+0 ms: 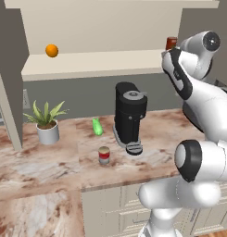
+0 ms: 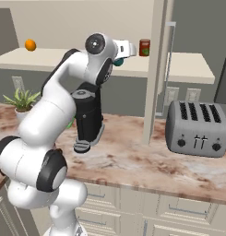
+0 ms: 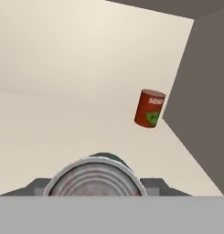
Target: Pick the cans from the counter and place them in their designated side in the cabinet.
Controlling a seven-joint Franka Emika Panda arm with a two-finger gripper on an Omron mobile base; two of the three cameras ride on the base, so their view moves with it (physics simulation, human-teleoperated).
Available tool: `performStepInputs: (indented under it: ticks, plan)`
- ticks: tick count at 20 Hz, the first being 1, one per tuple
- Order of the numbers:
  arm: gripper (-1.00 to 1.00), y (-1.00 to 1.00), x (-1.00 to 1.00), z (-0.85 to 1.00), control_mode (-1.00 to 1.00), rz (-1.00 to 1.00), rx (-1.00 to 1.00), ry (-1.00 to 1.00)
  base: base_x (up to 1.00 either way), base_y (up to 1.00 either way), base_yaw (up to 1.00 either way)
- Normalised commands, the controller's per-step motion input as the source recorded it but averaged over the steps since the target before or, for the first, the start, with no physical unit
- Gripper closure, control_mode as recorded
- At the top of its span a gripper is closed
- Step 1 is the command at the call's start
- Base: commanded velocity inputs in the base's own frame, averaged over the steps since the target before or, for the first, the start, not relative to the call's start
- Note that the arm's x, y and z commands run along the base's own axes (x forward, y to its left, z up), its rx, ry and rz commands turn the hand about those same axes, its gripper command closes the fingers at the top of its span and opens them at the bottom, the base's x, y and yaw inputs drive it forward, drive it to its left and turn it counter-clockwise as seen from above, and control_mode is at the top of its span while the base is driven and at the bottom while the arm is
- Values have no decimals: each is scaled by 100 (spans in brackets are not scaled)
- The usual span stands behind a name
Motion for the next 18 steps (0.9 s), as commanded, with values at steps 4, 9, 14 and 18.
performStepInputs:
  ticks: [4,9,14,18]
  plan:
    - [100,-4,20,-6,-100,0,0,2,0,0,0]
    - [100,-7,22,-7,-100,0,0,2,0,0,0]
    - [100,-2,26,-6,-100,0,0,2,0,0,0]
    - [100,-1,27,-3,-100,0,0,1,0,0,0]
